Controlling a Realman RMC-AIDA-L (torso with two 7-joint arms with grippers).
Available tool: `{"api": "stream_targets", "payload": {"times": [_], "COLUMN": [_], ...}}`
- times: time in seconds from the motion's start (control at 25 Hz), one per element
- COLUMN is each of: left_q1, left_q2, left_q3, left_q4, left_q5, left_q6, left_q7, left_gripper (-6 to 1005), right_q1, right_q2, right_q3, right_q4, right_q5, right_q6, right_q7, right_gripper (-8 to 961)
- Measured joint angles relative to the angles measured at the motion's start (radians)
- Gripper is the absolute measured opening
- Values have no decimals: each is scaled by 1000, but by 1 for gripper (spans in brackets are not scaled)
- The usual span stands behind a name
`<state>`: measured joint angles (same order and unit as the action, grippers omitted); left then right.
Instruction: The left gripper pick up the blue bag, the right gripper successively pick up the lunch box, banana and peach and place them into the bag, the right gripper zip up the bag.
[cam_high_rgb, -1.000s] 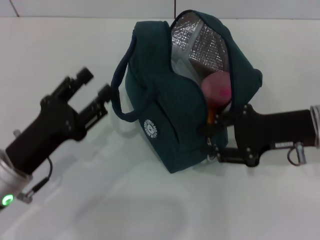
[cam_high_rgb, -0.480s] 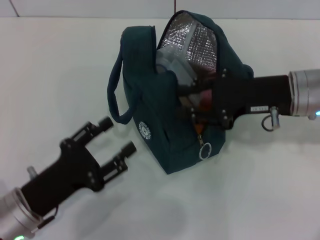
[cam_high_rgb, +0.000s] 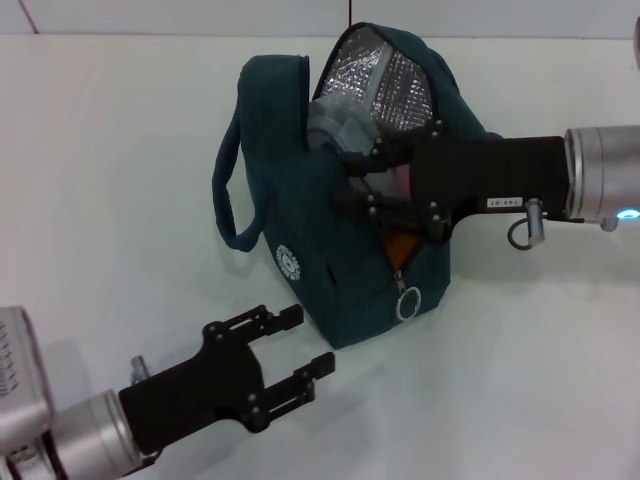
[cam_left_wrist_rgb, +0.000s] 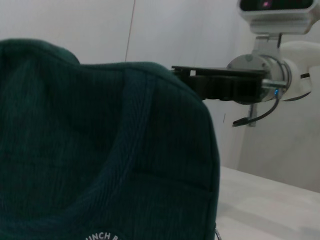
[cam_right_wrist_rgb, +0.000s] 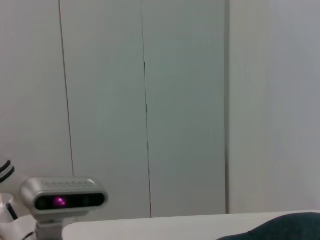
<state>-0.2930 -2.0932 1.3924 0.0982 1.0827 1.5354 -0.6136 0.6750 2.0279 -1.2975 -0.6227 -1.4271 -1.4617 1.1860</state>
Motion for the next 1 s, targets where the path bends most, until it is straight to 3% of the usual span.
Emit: {"api": "stream_targets", "payload": {"times": [0.32,0.68,1.0], "left_q1": [-50,-100,-90], "left_q2": [-7,-1,1], "left_q3": [-5,-4,-4], "left_q4": [2,2,2], "left_q5": [-24,-108,-152], "left_q6": [-2,-9,-25], "left_q7": [-47,-78,-81], "left_gripper": [628,610,595], "right_q1": [14,26,-9], "right_q2": [0,0,0], "right_q3": [-96,-299,-324], "right_q4": [3,5,6], "right_q5": [72,372,510], "right_q6": [26,213,211], "right_q7": [2,-56,-129], "right_gripper": [330,331,331]}}
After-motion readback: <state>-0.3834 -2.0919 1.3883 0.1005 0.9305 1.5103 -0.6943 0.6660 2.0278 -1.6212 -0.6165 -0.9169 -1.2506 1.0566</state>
